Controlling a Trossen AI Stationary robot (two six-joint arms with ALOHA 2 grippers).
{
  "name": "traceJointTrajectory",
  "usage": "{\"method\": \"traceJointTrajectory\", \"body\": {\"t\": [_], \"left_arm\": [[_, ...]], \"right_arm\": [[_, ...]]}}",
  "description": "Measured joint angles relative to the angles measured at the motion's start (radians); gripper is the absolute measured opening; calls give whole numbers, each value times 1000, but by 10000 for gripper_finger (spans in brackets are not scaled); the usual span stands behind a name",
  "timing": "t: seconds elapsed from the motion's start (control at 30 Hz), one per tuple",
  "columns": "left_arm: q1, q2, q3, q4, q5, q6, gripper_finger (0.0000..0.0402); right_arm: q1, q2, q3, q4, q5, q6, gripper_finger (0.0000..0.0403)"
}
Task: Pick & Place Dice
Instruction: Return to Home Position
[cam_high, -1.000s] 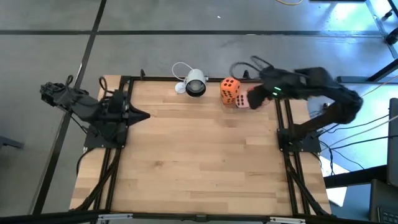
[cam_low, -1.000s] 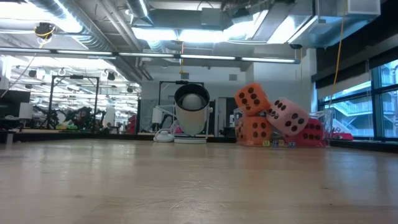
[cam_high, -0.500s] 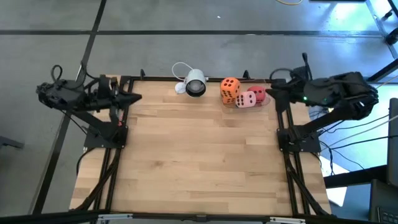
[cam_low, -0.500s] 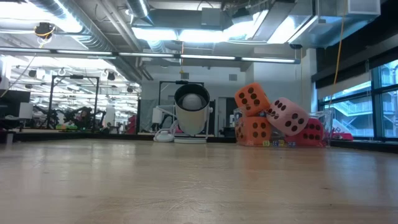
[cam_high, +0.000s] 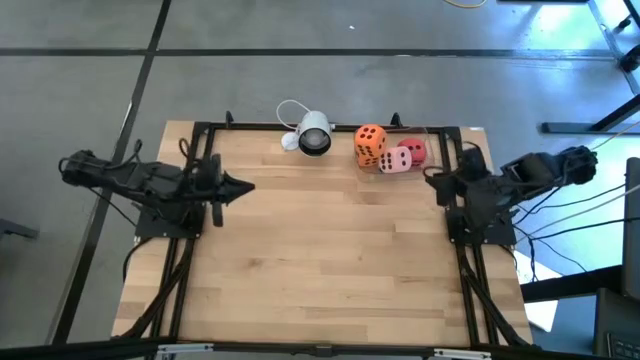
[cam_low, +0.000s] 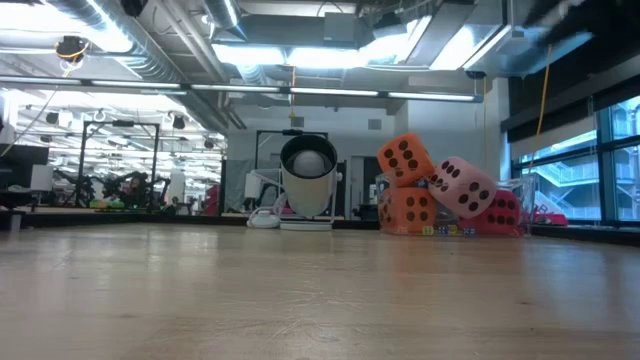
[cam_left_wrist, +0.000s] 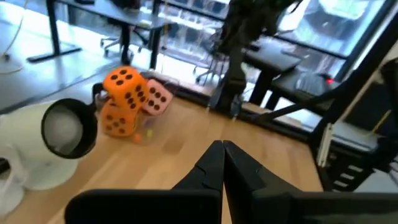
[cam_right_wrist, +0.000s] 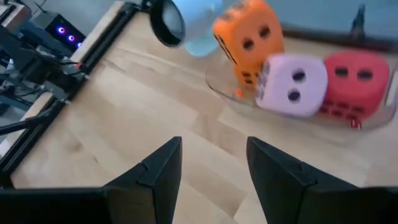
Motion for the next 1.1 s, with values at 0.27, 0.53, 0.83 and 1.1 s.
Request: {"method": "traceJointTrajectory", "body": {"t": [0.27, 0.53, 0.83, 1.1], "left_arm": [[50, -143, -169, 180, 8, 43, 3], [142, -204, -264, 329, 63, 25, 1], [276, -158, -271, 345, 169, 24, 1], [396, -129, -271, 313, 268, 24, 2]], "right_arm": [[104, -233, -311, 226, 16, -23, 180], [126, -501, -535, 547, -14, -301, 180], [53, -675, -595, 626, -83, -499, 180], [21, -745, -592, 592, -110, -596, 180]]}}
